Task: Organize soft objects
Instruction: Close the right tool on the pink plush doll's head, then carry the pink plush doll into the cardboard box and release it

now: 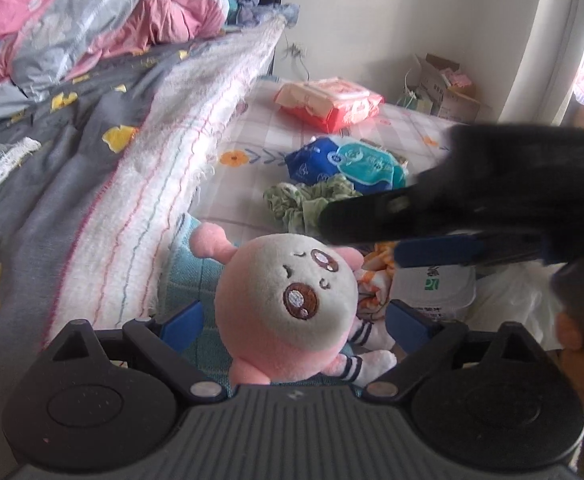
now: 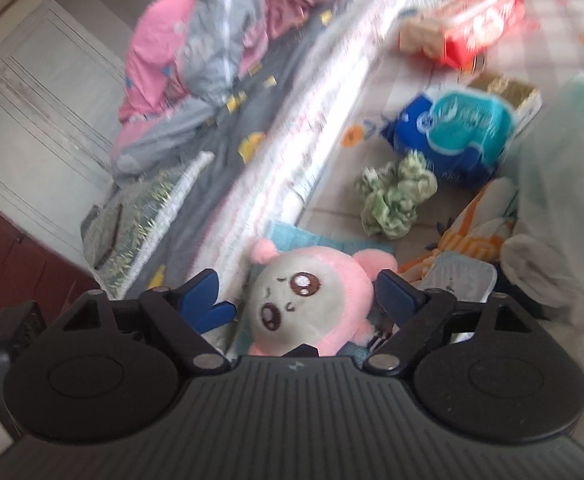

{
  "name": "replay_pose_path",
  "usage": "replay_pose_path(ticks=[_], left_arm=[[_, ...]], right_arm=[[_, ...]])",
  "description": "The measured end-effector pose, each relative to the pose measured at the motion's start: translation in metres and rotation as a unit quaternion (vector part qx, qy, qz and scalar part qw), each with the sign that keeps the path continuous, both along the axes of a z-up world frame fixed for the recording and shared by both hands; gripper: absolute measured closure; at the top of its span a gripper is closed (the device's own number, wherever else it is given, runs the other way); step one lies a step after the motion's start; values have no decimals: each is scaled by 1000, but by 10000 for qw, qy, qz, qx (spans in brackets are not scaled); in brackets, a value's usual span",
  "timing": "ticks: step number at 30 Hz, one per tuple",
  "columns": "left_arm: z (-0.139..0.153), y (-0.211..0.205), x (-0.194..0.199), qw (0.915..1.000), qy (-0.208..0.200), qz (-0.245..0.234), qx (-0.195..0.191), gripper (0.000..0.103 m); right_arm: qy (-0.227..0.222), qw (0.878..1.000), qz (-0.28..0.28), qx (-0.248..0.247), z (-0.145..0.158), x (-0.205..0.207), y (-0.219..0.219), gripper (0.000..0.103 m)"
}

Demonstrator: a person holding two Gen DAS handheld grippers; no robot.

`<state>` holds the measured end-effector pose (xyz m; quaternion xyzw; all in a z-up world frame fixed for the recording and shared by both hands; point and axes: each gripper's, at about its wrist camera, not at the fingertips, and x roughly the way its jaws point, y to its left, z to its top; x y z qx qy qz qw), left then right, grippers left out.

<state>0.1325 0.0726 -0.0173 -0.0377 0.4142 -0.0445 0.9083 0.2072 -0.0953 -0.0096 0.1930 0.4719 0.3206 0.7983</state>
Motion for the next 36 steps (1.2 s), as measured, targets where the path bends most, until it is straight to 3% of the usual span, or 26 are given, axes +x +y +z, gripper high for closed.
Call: replay_pose_path(ticks=[7,12,21,30,36], left_arm=[[-12,-7,15,9991,346,-20,233,11],[-17,-10,17,9981,373,49,492,19],[-9,-7,2,9993,190,51,304,26],[14,-9,-30,9994,-181,93,294,27],[55,-25,-42,9958,-792,-126,444,27]], right_arm=[[-171,9979,228,-574,0,15,19,21],[-258,9974,335,-586,9,15,16,24],[-11,9960,569,-689,2,11,28,29],[30,9975,650,-284,14,-12,22,30],[-508,9978,421,47,59,-35,-5,30]])
